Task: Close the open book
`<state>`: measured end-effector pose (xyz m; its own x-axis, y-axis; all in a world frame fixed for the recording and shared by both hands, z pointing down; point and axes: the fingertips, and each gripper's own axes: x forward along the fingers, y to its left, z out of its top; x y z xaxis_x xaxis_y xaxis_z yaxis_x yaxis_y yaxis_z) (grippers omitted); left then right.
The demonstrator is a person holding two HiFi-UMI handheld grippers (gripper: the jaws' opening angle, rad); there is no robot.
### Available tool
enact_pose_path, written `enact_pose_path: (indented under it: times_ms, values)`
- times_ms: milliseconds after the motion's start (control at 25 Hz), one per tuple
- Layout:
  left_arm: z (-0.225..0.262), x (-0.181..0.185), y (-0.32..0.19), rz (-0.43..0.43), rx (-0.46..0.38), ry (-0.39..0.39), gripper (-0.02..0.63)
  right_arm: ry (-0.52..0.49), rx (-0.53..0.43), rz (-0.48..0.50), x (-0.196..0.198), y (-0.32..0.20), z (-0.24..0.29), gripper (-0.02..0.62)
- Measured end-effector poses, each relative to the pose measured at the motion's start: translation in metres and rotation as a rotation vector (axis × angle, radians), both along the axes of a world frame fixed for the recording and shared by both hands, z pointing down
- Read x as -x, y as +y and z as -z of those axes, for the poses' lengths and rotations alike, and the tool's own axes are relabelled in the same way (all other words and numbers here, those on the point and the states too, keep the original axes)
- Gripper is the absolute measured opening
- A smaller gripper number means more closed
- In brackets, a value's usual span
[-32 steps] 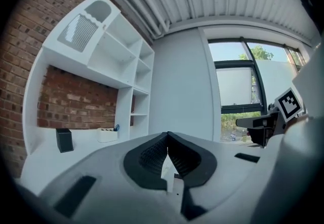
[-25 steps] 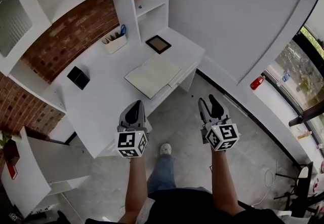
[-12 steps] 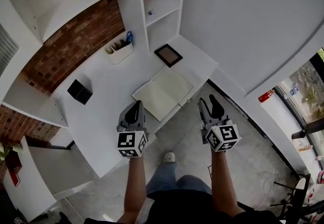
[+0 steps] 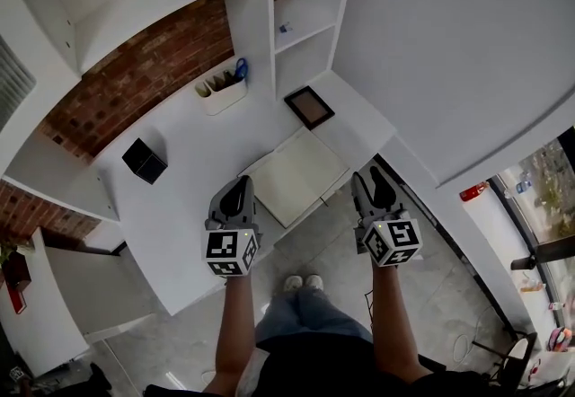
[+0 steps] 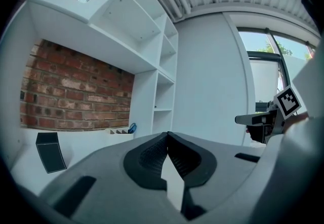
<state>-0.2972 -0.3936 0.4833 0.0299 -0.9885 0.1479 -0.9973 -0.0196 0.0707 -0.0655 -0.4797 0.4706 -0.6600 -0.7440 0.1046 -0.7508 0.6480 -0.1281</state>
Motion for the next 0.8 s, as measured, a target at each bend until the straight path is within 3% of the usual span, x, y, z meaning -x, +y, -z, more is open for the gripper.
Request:
enact_pose_path:
  times_ms: [200, 400, 600, 800]
  values:
    - [0.001, 0.005, -0.003, 0.030, 0.002, -0.005, 0.009, 0.022, 0.000, 0.042, 0.008, -0.016, -0.004, 0.156]
    - [-0.004, 0.003, -0.001, 0.055, 0.013, -0.002, 0.009, 0.122, -0.041, 0.164, 0.029, -0.031, -0.008, 0.156]
    - [-0.012, 0.003, 0.007, 0.081, 0.027, 0.005, 0.009, 0.297, -0.131, 0.359, 0.062, -0.034, -0.011, 0.156]
    - [-0.018, 0.008, 0.015, 0.113, 0.040, 0.004, 0.009, 0.510, -0.254, 0.623, 0.100, -0.006, -0.027, 0.156]
